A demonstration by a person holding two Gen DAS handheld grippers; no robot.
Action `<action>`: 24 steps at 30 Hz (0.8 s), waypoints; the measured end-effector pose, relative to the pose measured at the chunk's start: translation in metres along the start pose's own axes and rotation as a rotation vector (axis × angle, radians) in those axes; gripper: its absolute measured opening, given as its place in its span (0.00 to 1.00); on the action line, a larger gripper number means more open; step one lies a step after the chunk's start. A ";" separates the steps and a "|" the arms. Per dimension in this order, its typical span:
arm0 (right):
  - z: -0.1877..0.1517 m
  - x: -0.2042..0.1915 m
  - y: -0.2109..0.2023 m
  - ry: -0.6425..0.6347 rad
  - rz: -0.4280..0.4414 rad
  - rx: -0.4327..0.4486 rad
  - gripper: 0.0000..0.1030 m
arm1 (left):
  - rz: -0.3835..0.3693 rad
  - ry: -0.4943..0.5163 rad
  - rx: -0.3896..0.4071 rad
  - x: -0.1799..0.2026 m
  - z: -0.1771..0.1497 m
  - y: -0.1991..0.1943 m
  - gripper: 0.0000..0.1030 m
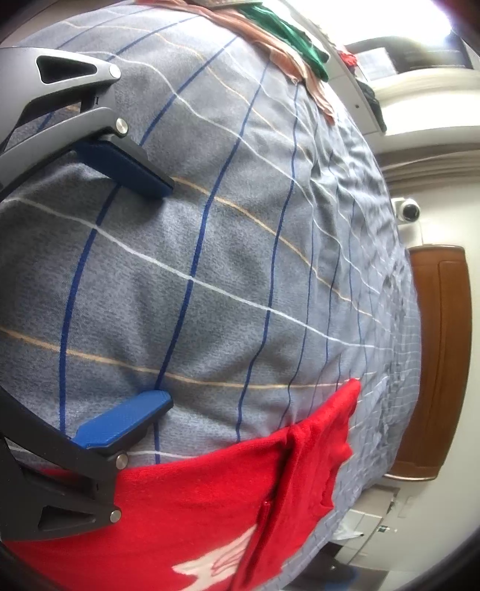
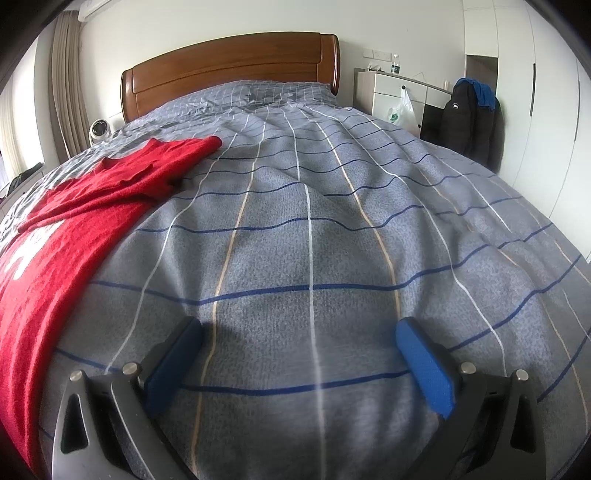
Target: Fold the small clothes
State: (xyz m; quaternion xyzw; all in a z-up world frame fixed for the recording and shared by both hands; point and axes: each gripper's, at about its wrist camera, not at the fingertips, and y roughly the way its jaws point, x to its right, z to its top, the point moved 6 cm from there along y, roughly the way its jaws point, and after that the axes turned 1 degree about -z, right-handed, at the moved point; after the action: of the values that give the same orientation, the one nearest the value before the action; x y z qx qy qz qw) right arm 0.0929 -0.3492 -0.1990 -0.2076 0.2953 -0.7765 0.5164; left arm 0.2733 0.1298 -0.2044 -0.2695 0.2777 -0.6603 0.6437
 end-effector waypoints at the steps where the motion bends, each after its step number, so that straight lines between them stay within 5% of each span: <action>1: 0.000 -0.001 0.000 -0.002 -0.003 -0.001 1.00 | 0.000 0.000 0.001 0.000 0.000 0.000 1.00; 24: -0.001 -0.005 -0.004 -0.040 -0.056 0.002 0.99 | 0.000 0.000 0.003 0.000 0.000 0.000 1.00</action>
State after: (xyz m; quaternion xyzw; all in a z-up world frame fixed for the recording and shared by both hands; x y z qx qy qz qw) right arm 0.0914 -0.3432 -0.1968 -0.2308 0.2785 -0.7866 0.5004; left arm 0.2728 0.1296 -0.2046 -0.2688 0.2768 -0.6605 0.6442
